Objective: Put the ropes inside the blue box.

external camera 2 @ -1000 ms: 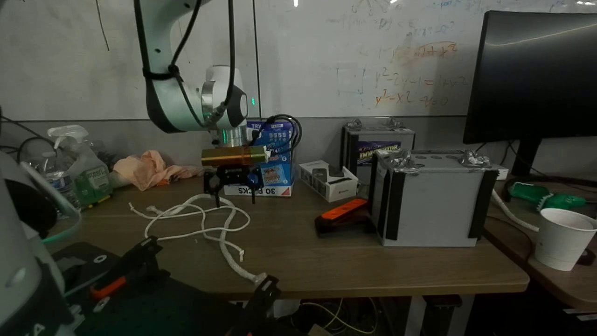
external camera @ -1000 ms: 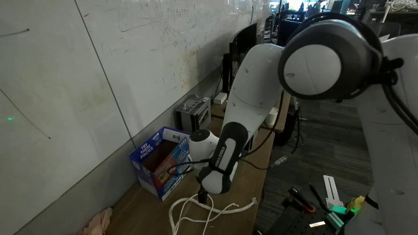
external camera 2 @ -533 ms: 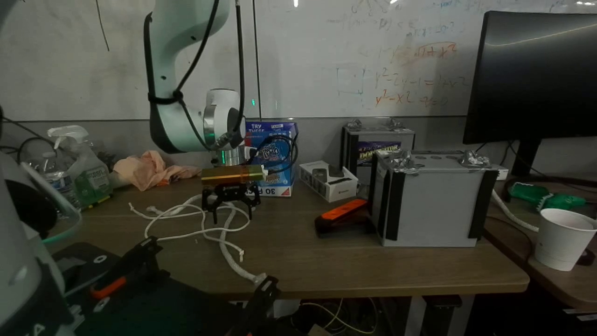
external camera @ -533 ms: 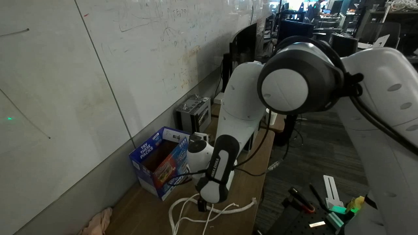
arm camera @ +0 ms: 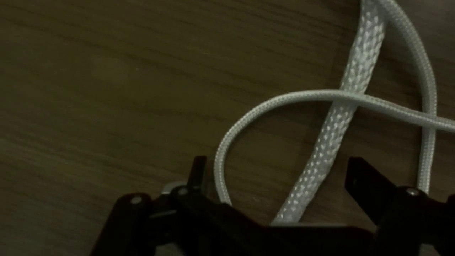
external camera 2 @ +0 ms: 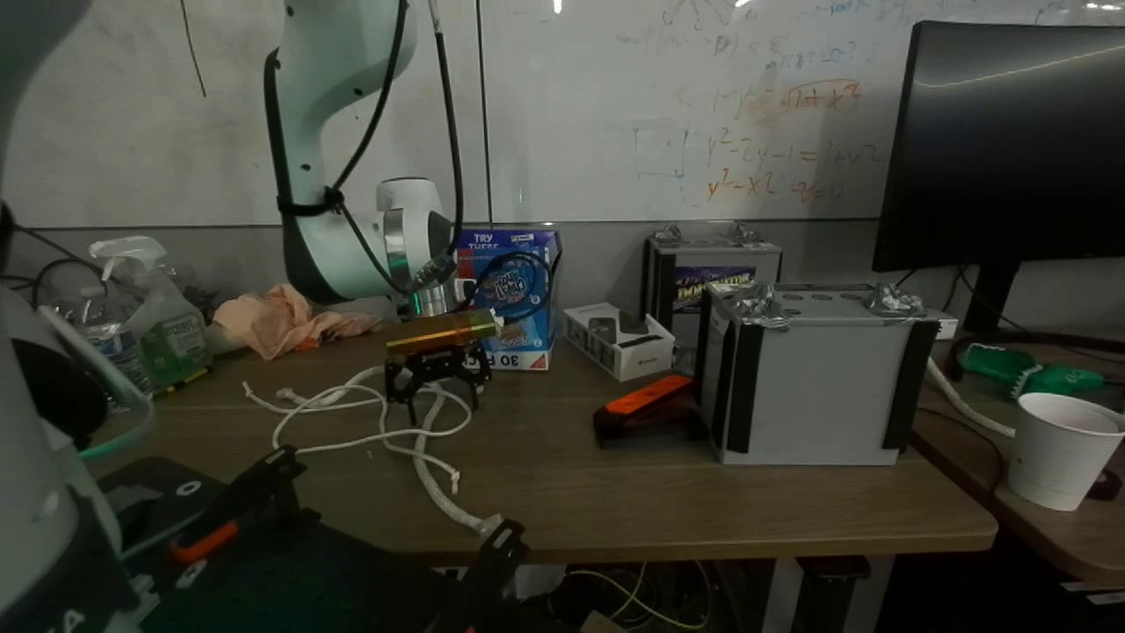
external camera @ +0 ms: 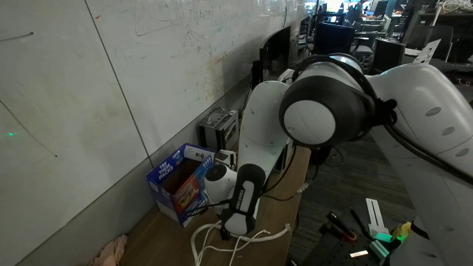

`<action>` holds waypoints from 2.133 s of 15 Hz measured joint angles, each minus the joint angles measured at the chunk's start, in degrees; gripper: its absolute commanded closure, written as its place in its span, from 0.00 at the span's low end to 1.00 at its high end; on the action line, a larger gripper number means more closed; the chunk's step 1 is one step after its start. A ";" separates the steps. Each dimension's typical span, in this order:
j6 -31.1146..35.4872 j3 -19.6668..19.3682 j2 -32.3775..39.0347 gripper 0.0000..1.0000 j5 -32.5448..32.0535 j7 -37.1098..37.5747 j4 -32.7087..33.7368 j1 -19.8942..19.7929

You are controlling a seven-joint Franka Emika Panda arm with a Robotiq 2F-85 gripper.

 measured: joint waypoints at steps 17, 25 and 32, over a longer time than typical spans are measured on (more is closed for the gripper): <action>0.76 3.54 0.51 0.00 -0.65 0.27 1.48 -6.45; 0.75 5.26 2.23 0.00 -0.38 0.26 1.89 -7.91; 0.68 5.30 2.23 0.00 -0.05 0.26 1.96 -7.93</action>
